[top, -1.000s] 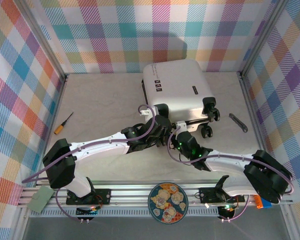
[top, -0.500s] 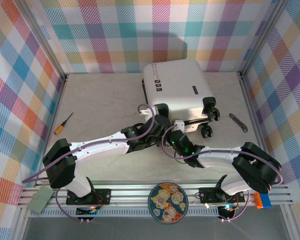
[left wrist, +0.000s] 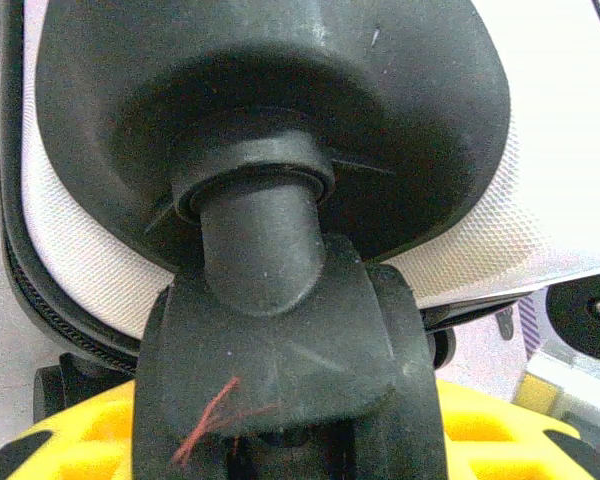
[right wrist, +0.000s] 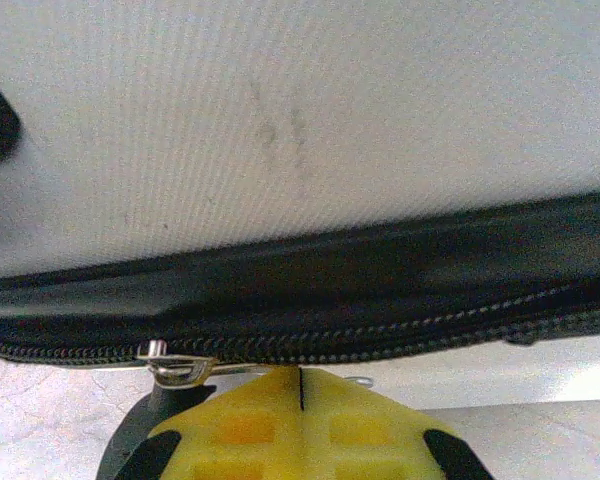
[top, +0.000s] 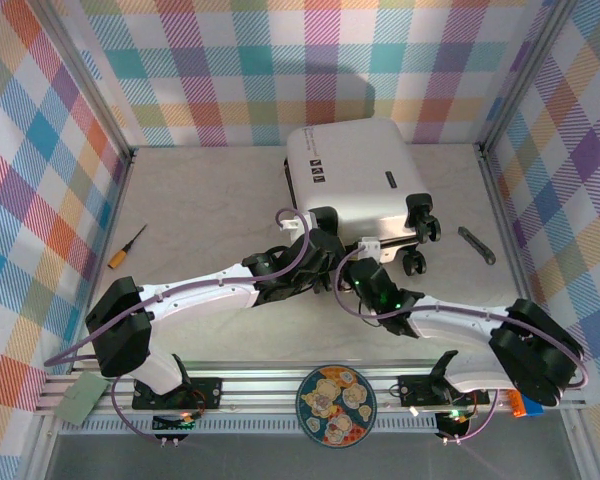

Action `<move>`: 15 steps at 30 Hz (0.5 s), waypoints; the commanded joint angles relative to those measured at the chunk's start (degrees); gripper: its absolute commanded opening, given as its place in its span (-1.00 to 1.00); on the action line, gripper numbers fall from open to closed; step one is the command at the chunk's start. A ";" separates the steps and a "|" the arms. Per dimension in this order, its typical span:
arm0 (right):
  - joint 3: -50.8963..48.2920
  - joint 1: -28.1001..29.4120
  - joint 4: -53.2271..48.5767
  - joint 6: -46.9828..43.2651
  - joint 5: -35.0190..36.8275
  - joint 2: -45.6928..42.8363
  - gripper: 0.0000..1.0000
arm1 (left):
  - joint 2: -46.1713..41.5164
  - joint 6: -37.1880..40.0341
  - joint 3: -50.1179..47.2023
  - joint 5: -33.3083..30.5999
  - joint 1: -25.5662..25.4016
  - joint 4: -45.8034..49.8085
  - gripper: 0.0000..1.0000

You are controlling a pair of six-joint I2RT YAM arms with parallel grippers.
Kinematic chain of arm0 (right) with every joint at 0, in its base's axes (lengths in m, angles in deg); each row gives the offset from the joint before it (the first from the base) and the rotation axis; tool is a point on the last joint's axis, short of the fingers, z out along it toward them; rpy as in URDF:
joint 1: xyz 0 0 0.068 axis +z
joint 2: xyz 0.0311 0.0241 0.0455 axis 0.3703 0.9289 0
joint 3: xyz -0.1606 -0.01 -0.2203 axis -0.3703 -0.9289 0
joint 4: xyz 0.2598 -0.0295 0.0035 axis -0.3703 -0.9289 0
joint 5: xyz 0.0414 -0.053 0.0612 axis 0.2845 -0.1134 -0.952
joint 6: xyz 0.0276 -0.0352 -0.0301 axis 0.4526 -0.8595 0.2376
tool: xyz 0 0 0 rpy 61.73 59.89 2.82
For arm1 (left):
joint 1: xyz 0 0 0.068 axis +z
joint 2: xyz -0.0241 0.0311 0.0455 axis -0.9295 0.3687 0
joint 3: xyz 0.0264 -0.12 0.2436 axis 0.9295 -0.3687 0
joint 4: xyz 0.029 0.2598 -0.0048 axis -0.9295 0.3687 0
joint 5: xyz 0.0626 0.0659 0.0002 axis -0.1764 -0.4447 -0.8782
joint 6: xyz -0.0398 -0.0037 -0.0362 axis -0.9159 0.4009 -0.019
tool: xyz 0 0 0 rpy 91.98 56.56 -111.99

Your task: Pack the luggage

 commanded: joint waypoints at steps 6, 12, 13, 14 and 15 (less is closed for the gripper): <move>-1.81 -5.36 -0.55 -6.72 -6.47 -6.65 -1.00 | -0.30 3.41 1.15 4.75 -0.68 -4.47 -0.81; -3.77 -5.62 2.32 -12.75 -14.12 -8.32 -0.87 | 0.23 3.41 1.47 5.40 -0.37 -4.74 -0.81; -4.37 -5.50 3.48 -12.59 -15.50 -8.50 -0.78 | 0.37 3.41 1.50 5.45 -0.37 -4.74 -0.81; -4.56 -5.49 3.71 -11.72 -16.11 -8.38 -0.69 | 0.46 3.41 1.59 5.54 -0.30 -4.74 -0.81; -4.51 -5.17 3.85 -11.30 -16.34 -8.01 -0.64 | 0.57 3.36 1.74 5.67 -0.29 -4.74 -0.81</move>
